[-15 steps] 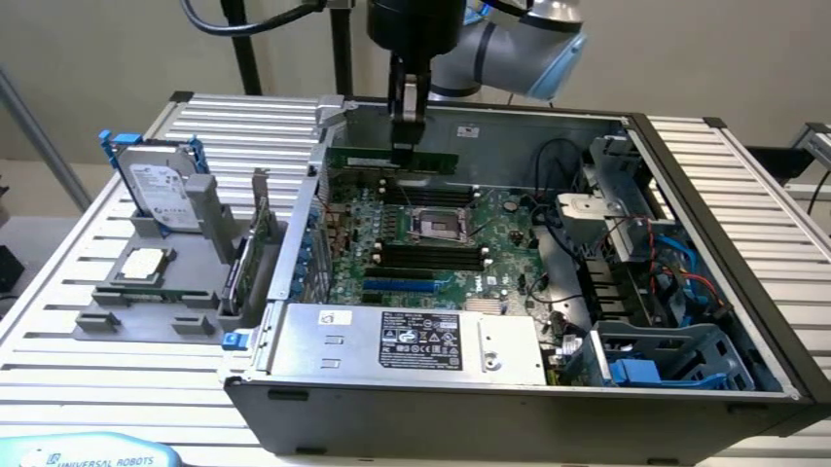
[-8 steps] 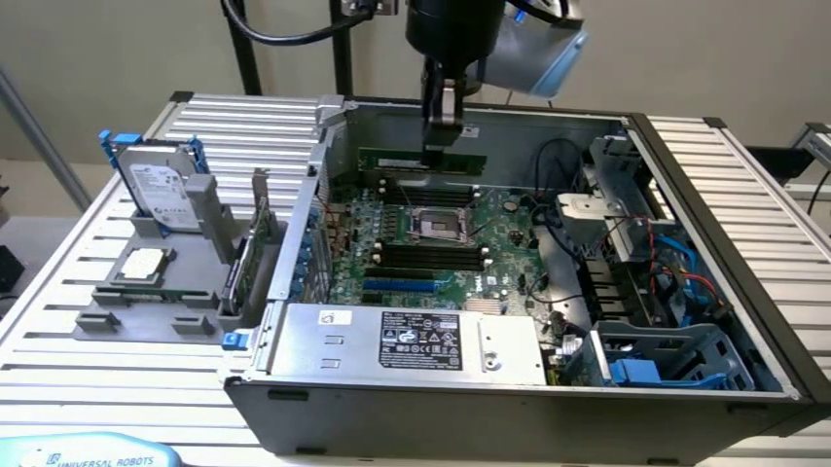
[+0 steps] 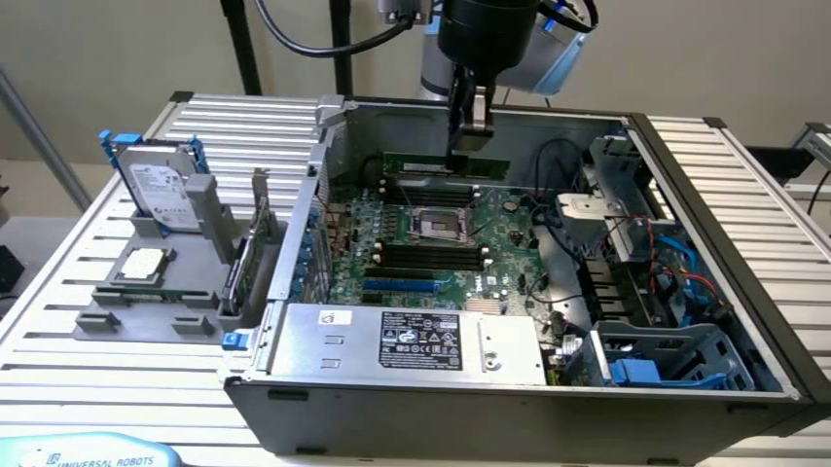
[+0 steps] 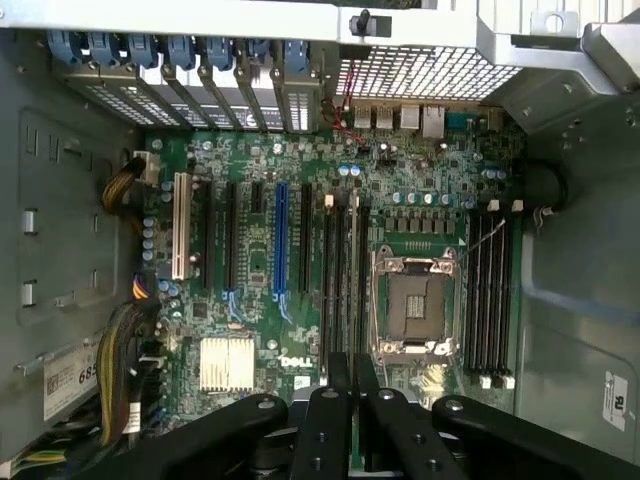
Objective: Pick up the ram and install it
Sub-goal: 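Pick up the ram and move it above insertion slot, then insert the ram into the slot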
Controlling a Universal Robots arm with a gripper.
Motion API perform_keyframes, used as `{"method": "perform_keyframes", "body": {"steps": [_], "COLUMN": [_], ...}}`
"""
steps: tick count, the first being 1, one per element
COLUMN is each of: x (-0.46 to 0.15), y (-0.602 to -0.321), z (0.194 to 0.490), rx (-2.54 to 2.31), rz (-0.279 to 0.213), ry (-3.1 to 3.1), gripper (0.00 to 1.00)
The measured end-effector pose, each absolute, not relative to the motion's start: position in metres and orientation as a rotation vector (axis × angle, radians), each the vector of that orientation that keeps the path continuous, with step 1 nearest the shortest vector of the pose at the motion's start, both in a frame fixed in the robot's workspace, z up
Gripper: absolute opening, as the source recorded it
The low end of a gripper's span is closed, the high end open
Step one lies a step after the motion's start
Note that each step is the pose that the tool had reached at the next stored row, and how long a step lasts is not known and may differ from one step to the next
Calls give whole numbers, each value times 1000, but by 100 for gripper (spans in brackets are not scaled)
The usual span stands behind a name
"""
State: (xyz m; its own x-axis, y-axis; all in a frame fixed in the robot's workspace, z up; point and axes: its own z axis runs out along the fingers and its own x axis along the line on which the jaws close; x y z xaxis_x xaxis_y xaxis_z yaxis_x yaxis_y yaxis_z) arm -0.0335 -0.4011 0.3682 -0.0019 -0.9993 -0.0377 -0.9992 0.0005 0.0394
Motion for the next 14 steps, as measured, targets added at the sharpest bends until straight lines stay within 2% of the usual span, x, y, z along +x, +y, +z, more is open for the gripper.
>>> {"method": "perform_keyframes", "body": {"steps": [14], "x": [-33], "y": [-401], "z": [368], "rx": [2218], "rz": [-85], "ry": [-2221], "gripper": [13]}}
